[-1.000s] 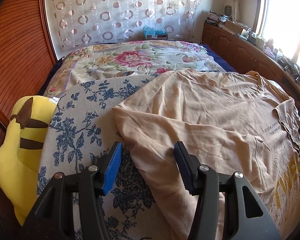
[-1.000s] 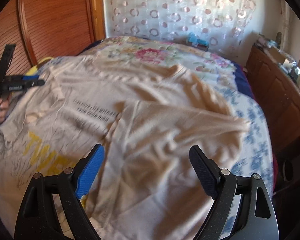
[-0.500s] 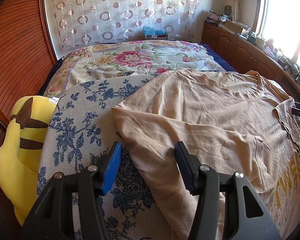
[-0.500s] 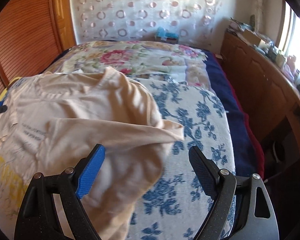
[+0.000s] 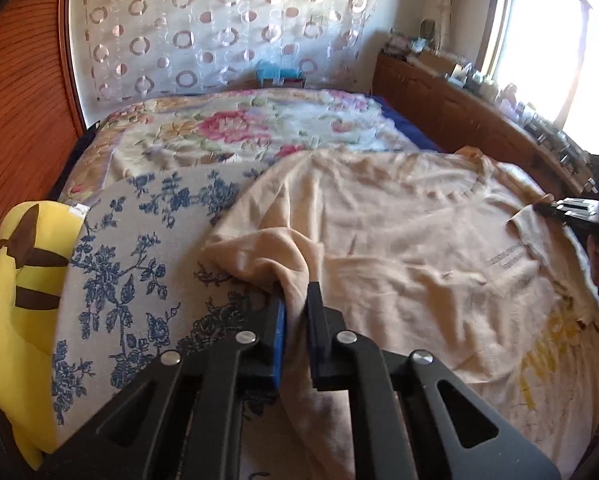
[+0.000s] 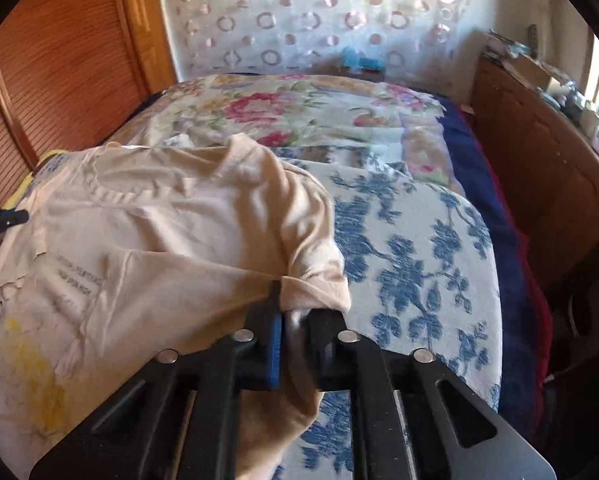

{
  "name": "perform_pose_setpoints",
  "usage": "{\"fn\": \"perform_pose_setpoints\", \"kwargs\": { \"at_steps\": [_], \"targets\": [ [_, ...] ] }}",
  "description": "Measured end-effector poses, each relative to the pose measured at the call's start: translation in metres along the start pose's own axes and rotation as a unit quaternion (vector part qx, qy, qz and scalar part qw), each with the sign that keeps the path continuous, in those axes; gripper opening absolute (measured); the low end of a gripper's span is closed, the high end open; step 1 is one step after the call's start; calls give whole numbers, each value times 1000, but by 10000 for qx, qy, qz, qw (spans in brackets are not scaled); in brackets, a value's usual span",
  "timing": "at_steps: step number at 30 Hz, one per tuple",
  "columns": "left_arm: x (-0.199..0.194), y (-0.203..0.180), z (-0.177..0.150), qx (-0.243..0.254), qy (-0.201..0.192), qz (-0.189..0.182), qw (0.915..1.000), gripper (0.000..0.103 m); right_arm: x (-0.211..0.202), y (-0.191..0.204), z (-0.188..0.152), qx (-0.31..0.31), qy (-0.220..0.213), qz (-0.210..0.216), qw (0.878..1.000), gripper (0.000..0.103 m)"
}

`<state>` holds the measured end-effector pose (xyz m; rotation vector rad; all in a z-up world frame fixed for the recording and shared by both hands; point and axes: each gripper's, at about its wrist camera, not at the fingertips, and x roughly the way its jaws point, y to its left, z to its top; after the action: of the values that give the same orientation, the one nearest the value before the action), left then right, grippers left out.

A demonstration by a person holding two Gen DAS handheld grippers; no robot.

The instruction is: Fold small clothes

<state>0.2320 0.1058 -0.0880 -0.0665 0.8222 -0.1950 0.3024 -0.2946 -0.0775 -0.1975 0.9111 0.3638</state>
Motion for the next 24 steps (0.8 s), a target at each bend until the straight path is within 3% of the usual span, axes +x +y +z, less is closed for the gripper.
{"fn": "perform_pose_setpoints", "kwargs": {
  "at_steps": [4,9,14,17,20,24],
  "targets": [
    [-36,-15,2,108,-449,-55,9989,5,-11,13,2,-85,-206,6,9998,4],
    [-81,-28,2,221,-890,-118,9957,5,-67,36,2,-173,-974,-8,9951,4],
    [-135,-39,-18,303,-1285,-187,9911,5,-111,47,-5,-246,-1378,-27,9902,4],
    [-163,-44,-39,316,-1409,-206,9893,5,-157,51,-32,-189,-1647,-44,9862,4],
    [-191,-45,-64,293,-1522,-207,9877,5,-176,51,-47,-158,-1712,-60,9851,4],
    [-223,-46,-100,252,-1599,-180,9867,5,-219,49,-94,19,-1822,-47,9832,4]
  ]
}}
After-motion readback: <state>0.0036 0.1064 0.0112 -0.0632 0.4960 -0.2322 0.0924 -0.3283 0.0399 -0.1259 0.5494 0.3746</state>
